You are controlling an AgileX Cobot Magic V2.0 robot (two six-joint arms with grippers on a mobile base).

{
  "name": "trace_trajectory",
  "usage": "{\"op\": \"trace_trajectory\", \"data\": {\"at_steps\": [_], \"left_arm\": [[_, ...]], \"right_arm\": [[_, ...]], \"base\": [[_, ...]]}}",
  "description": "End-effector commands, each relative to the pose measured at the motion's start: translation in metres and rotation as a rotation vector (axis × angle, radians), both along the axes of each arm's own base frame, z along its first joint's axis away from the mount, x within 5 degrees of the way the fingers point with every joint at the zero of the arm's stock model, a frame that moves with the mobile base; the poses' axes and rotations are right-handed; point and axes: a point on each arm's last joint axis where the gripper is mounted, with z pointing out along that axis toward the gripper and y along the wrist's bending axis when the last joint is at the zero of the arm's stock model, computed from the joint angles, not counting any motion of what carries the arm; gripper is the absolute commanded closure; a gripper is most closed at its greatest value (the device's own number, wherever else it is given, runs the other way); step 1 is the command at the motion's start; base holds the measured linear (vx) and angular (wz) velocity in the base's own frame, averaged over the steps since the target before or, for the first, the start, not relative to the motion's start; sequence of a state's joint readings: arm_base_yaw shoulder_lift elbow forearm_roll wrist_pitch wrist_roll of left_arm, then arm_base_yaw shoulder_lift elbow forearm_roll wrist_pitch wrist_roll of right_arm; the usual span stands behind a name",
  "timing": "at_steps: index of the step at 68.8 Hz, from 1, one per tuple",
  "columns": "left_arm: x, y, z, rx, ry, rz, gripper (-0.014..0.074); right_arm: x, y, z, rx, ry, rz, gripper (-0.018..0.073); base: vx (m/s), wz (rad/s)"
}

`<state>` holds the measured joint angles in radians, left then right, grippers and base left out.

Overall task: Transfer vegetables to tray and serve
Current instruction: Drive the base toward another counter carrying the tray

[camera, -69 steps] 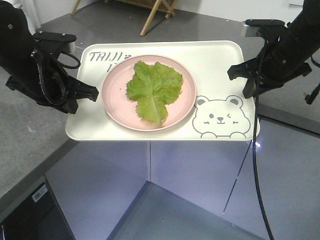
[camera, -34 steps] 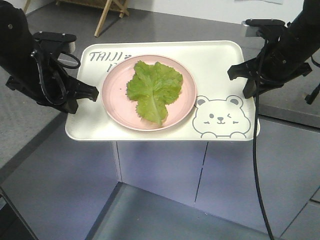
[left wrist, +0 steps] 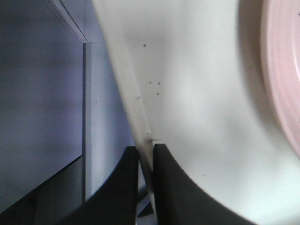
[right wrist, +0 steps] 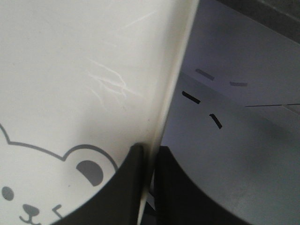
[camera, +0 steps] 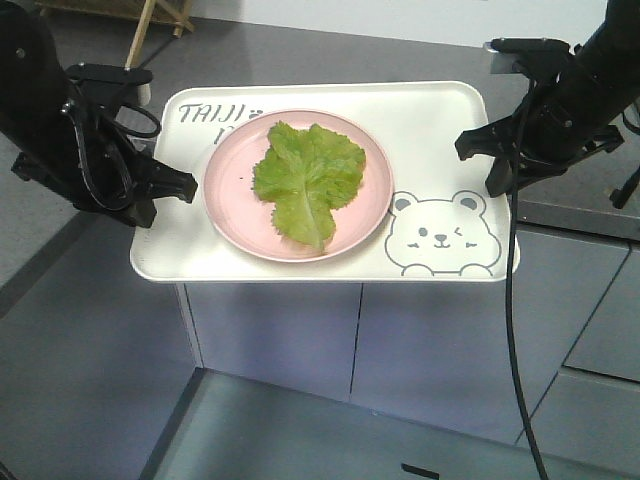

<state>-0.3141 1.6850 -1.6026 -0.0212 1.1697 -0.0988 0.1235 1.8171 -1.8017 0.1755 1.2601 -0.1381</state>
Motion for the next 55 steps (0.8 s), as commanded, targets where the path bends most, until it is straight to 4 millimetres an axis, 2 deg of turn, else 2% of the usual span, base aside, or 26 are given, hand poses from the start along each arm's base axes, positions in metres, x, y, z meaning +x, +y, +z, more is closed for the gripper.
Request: {"op": "trace_trajectory", "data": {"at_steps": [1, 55], "left_arm": [[-0.0083, -0.0117, 0.0298, -0.122, -0.123, -0.042, 0.0602], [-0.0083, -0.0117, 0.0298, -0.122, -0.123, -0.042, 0.0602]], "right_arm": [[-0.0167, 0.0113, 0.0317, 0.087, -0.068, 0.067, 0.0569], [-0.0167, 0.0113, 0.0317, 0.087, -0.068, 0.067, 0.0568]], "base": [[-0.04, -0.21], [-0.04, -0.21]]}}
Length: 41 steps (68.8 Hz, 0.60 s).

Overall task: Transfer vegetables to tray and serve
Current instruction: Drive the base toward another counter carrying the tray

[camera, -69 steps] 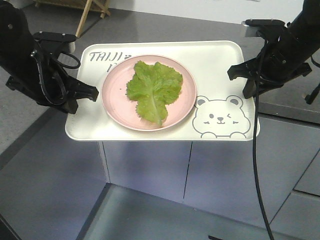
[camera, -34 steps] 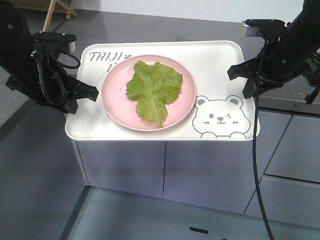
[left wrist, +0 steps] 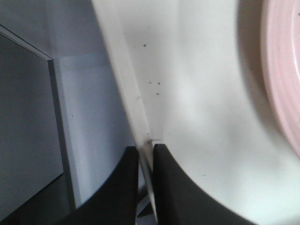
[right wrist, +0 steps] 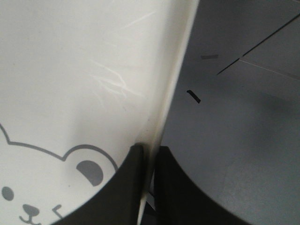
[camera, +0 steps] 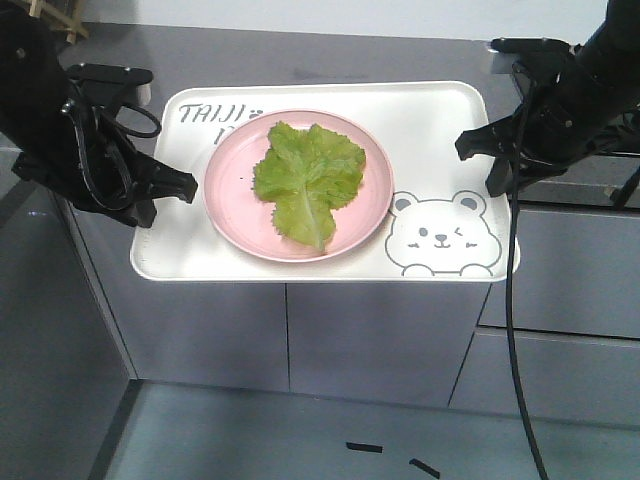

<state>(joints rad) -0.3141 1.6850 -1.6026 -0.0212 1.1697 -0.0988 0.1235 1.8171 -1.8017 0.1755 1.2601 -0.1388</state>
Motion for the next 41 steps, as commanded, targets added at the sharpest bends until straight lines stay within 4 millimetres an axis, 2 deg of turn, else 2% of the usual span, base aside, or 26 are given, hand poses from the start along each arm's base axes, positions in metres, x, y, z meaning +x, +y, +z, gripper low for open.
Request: {"op": "trace_trajectory", "data": {"at_steps": [1, 41], "left_arm": [[-0.0083, -0.0117, 0.0298, -0.122, -0.123, -0.042, 0.0602], [-0.0083, -0.0117, 0.0298, -0.122, -0.123, -0.042, 0.0602]], "right_arm": [[-0.0167, 0.0113, 0.0317, 0.088, -0.067, 0.066, 0.0568], [-0.0167, 0.0113, 0.0317, 0.088, -0.067, 0.066, 0.0568]], "base": [[-0.03, -0.17], [0.00, -0.05]]}}
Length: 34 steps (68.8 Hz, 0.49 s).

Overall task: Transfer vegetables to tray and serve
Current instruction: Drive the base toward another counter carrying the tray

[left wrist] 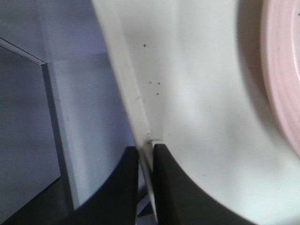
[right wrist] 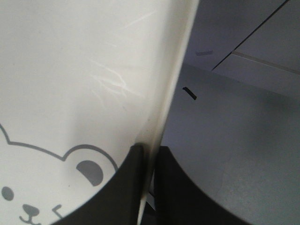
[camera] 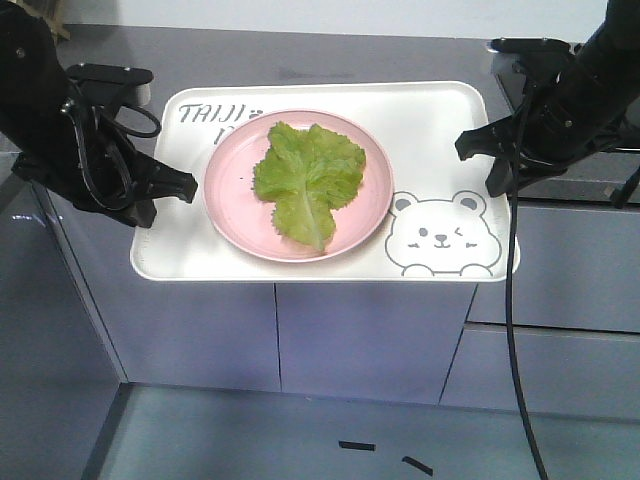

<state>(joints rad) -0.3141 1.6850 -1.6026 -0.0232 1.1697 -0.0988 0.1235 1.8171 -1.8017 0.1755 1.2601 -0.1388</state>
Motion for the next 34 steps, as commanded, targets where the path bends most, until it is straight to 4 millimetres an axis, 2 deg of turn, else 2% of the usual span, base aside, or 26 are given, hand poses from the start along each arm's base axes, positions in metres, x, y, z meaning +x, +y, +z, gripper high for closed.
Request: {"op": "trace_trajectory", "data": {"at_steps": [1, 34], "left_arm": [[-0.0083, -0.0115, 0.0298, -0.120, -0.124, -0.041, 0.0602], [-0.0083, -0.0115, 0.0298, -0.120, -0.124, -0.041, 0.0602]], "right_arm": [[-0.0167, 0.0113, 0.0317, 0.088, -0.067, 0.066, 0.0568], [-0.0167, 0.0113, 0.0317, 0.088, -0.067, 0.066, 0.0568]], "base": [[0.01, 0.02], [0.04, 0.00]]}}
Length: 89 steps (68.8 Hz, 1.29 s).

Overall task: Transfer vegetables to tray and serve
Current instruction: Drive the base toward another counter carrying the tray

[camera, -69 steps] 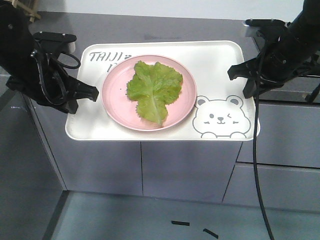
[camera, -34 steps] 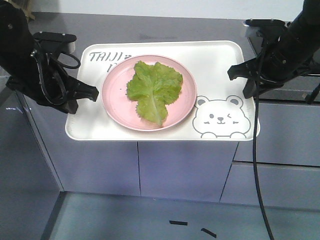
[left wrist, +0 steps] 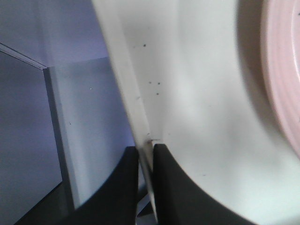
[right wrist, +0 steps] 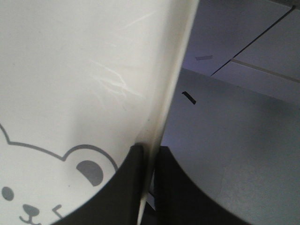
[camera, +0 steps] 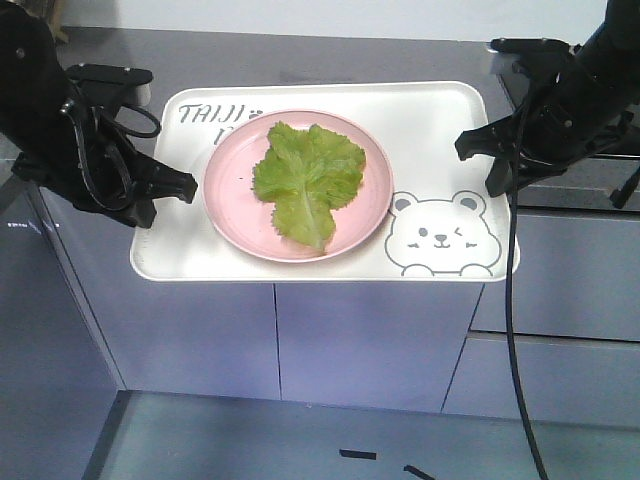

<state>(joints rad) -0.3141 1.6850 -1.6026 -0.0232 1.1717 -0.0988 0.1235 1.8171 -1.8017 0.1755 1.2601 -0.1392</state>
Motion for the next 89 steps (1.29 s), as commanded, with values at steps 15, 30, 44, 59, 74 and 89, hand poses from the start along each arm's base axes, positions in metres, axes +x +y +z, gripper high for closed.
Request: {"op": "trace_trajectory", "data": {"at_steps": [15, 30, 44, 59, 74, 89], "left_arm": [[-0.0081, -0.0116, 0.0299, -0.121, -0.125, -0.041, 0.0602], [-0.0081, -0.0116, 0.0299, -0.121, -0.125, -0.041, 0.0602], [-0.0081, -0.0116, 0.0299, -0.121, -0.125, -0.041, 0.0602], [-0.0081, -0.0116, 0.0299, -0.121, -0.125, -0.041, 0.0602], [-0.0081, -0.0116, 0.0299, -0.121, -0.125, -0.040, 0.0603], [-0.0081, -0.0116, 0.0299, -0.121, -0.125, -0.040, 0.0602]], "right_arm": [[-0.0167, 0.0113, 0.0317, 0.088, -0.067, 0.066, 0.0568], [-0.0167, 0.0113, 0.0317, 0.088, -0.067, 0.066, 0.0568], [-0.0167, 0.0113, 0.0317, 0.088, -0.067, 0.066, 0.0568], [-0.0167, 0.0113, 0.0317, 0.088, -0.067, 0.066, 0.0568], [-0.0167, 0.0113, 0.0317, 0.088, -0.067, 0.066, 0.0568], [-0.0167, 0.0113, 0.0317, 0.088, -0.067, 0.066, 0.0568]], "base": [[0.06, -0.05], [0.06, -0.08], [0.06, -0.08], [0.06, -0.03], [0.07, 0.06], [0.08, 0.12]]}}
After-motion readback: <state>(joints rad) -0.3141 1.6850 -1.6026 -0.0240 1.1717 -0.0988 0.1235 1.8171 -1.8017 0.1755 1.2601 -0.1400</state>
